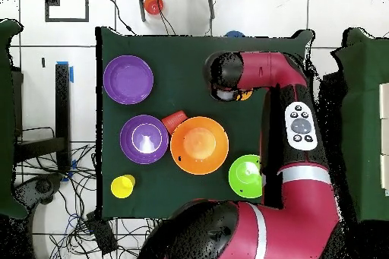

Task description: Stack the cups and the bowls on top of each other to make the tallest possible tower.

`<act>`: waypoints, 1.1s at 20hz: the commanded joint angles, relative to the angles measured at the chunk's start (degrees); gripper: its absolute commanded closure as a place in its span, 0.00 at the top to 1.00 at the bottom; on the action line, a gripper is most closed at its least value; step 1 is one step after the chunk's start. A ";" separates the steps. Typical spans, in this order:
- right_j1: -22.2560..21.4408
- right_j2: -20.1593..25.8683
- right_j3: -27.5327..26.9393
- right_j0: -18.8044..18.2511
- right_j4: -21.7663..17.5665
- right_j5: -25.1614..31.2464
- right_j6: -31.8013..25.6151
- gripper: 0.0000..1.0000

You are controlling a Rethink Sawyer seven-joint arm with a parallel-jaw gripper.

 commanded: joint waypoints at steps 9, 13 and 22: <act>2.10 0.35 4.06 2.00 2.78 -7.58 6.09 0.00; -1.21 2.87 6.36 0.68 6.99 -7.28 3.57 0.00; -3.11 2.14 6.77 0.17 10.85 -4.67 -0.34 0.00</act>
